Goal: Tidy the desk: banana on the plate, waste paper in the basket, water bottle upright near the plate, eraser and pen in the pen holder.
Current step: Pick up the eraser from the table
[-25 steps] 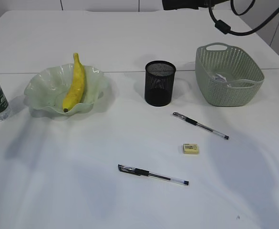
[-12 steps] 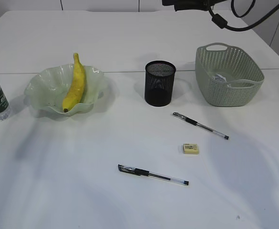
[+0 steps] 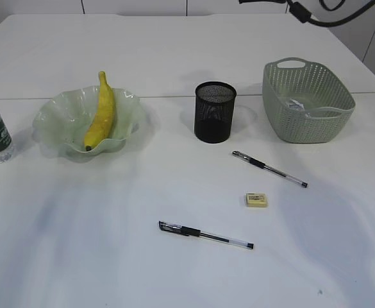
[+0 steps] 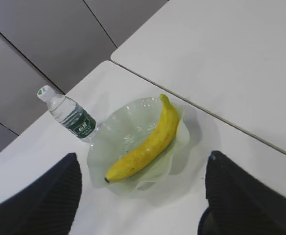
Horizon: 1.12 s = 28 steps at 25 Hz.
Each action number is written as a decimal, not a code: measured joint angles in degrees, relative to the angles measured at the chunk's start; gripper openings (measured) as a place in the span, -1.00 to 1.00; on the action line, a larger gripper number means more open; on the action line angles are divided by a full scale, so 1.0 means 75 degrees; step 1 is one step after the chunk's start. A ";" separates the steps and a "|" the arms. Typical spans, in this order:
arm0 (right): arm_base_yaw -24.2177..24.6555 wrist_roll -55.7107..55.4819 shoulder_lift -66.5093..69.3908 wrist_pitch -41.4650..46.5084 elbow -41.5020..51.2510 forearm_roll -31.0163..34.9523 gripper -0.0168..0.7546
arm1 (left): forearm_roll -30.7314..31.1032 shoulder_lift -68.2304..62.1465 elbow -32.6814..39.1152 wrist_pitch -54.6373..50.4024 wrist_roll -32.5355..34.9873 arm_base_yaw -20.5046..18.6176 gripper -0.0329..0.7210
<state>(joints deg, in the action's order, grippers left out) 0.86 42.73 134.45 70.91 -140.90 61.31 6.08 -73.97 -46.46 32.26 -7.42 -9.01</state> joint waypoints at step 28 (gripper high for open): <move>0.0000 -0.1299 -0.3106 0.0177 -0.0028 -0.1814 0.56 | 0.0428 0.3209 0.0000 -0.2638 -0.0017 0.0000 0.52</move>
<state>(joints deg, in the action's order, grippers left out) 0.86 32.98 111.15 72.24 -141.11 47.71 9.30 -49.90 -46.46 12.47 -7.55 -9.01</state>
